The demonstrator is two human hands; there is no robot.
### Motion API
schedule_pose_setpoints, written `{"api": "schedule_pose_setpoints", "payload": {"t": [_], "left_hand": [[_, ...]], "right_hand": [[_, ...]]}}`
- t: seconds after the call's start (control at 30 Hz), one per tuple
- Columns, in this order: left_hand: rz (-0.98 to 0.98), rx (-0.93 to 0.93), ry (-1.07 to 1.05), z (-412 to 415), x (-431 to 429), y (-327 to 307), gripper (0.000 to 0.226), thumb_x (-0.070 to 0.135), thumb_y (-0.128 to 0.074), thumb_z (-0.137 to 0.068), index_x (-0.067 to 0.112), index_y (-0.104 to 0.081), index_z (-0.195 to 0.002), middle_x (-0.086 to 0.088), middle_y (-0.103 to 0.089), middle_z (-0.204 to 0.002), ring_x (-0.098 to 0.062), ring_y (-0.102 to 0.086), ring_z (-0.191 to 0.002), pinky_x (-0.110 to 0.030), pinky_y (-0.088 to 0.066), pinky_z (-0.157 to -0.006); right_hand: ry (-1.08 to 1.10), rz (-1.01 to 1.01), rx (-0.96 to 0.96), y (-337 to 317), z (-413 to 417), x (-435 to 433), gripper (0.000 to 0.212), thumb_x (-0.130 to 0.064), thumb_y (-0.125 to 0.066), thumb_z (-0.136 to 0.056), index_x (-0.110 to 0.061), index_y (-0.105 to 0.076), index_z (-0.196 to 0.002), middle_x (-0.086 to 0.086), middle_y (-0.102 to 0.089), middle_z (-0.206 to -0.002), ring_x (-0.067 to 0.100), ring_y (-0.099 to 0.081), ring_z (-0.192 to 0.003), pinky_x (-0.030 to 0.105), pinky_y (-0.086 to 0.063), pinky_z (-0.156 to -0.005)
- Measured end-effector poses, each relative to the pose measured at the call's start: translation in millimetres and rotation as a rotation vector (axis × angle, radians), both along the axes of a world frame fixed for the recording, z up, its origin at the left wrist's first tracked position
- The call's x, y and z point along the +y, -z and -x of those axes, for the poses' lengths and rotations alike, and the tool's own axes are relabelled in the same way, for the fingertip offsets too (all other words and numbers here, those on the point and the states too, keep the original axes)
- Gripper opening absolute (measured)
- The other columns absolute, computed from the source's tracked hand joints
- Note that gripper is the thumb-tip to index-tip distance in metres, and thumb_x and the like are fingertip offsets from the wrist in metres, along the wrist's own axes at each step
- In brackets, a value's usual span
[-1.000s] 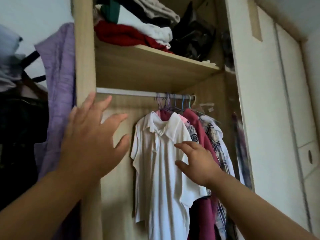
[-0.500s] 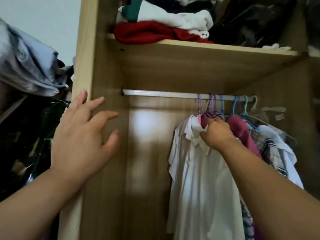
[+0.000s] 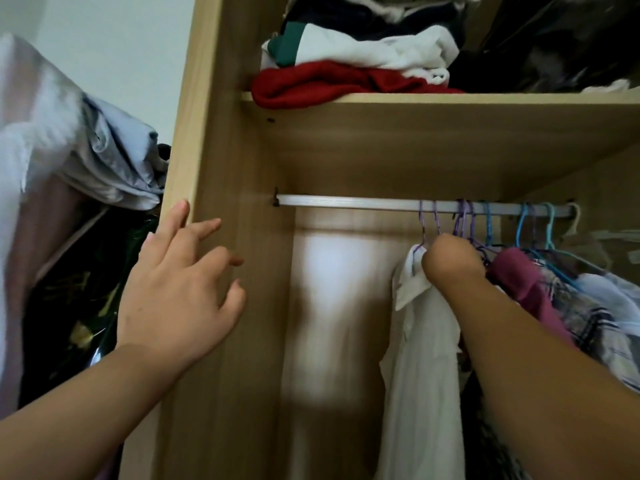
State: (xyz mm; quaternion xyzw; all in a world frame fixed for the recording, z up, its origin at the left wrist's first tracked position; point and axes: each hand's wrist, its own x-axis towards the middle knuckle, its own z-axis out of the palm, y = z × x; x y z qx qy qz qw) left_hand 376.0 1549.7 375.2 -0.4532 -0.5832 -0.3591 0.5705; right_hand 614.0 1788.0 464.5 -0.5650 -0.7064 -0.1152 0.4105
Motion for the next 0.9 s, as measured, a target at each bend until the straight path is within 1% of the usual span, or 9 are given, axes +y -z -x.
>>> {"api": "schedule_pose_setpoints", "payload": {"t": [0.2, 0.3, 0.43, 0.53, 0.63, 0.73, 0.8, 0.83, 0.9], "left_hand": [[-0.002, 0.0, 0.008, 2, 0, 0, 0.038, 0.037, -0.046, -0.075, 0.012, -0.072, -0.084, -0.017, -0.059, -0.122, -0.038, -0.031, -0.138, -0.059, -0.034, -0.105], [-0.022, 0.011, 0.022, 3, 0, 1, 0.034, 0.034, -0.048, -0.074, 0.012, -0.072, -0.082, -0.017, -0.06, -0.12, -0.039, -0.033, -0.137, -0.059, -0.034, -0.105], [0.026, 0.001, 0.006, 4, 0, 0, 0.031, 0.03, -0.051, -0.075, 0.011, -0.074, -0.086, -0.018, -0.058, -0.124, -0.038, -0.038, -0.134, -0.056, -0.031, -0.108], [0.045, -0.005, 0.021, 4, -2, 0, 0.033, 0.03, -0.05, -0.076, 0.011, -0.075, -0.086, -0.018, -0.058, -0.124, -0.039, -0.036, -0.135, -0.056, -0.029, -0.109], [0.068, -0.042, 0.063, -2, -6, 0, 0.035, 0.036, -0.05, -0.073, 0.015, -0.075, -0.086, -0.018, -0.055, -0.129, -0.04, -0.027, -0.138, -0.059, -0.024, -0.109], [0.114, -0.072, 0.15, -20, -7, 3, 0.036, 0.041, -0.049, -0.069, 0.021, -0.073, -0.088, -0.015, -0.05, -0.136, -0.038, -0.021, -0.141, -0.056, -0.018, -0.108], [0.165, -0.028, 0.247, -38, 3, 11, 0.032, 0.04, -0.052, -0.07, 0.025, -0.072, -0.091, -0.011, -0.051, -0.137, -0.033, -0.025, -0.141, -0.055, -0.018, -0.109], [0.205, -0.006, 0.313, -47, 11, 16, 0.03, 0.039, -0.053, -0.072, 0.026, -0.071, -0.093, -0.009, -0.052, -0.136, -0.03, -0.028, -0.14, -0.054, -0.018, -0.109], [0.328, -0.015, 0.49, -64, 30, 31, 0.034, 0.04, -0.051, -0.075, 0.028, -0.07, -0.101, -0.004, -0.053, -0.136, -0.026, -0.031, -0.139, -0.048, -0.021, -0.11]], "right_hand": [[-0.016, -0.125, 0.008, -6, -1, -7, 0.022, 0.0, -0.046, -0.086, 0.002, -0.062, -0.101, 0.022, -0.066, -0.103, 0.037, -0.063, -0.096, 0.039, -0.049, -0.077], [-0.017, -0.172, 0.033, -8, -6, -10, 0.022, -0.001, -0.044, -0.086, 0.001, -0.062, -0.099, 0.021, -0.066, -0.097, 0.037, -0.063, -0.091, 0.036, -0.048, -0.07], [-0.05, -0.201, 0.055, 2, -22, -21, 0.019, -0.009, -0.045, -0.088, -0.002, -0.061, -0.094, 0.02, -0.065, -0.093, 0.035, -0.06, -0.083, 0.032, -0.039, -0.062], [-0.07, -0.274, 0.042, 21, -42, -38, 0.017, -0.014, -0.045, -0.088, -0.005, -0.059, -0.091, 0.02, -0.065, -0.09, 0.032, -0.053, -0.073, 0.031, -0.036, -0.06], [-0.123, -0.308, 0.034, 48, -67, -60, 0.022, -0.017, -0.049, -0.088, -0.009, -0.065, -0.101, 0.019, -0.068, -0.093, 0.035, -0.061, -0.08, 0.034, -0.043, -0.064], [-0.151, -0.27, -0.01, 77, -95, -84, 0.025, -0.015, -0.054, -0.087, -0.014, -0.068, -0.107, 0.018, -0.07, -0.098, 0.036, -0.063, -0.091, 0.036, -0.048, -0.073], [-0.204, -0.211, 0.027, 93, -115, -105, 0.024, -0.011, -0.057, -0.086, -0.014, -0.07, -0.106, 0.013, -0.071, -0.097, 0.031, -0.064, -0.091, 0.031, -0.046, -0.072], [-0.238, -0.182, 0.06, 99, -124, -116, 0.023, -0.009, -0.058, -0.086, -0.015, -0.07, -0.105, 0.009, -0.071, -0.093, 0.026, -0.064, -0.088, 0.026, -0.041, -0.069], [-0.272, -0.123, 0.083, 111, -139, -142, 0.021, -0.008, -0.06, -0.086, -0.018, -0.072, -0.101, -0.006, -0.067, -0.078, 0.001, -0.06, -0.073, 0.015, -0.035, -0.06]]}}
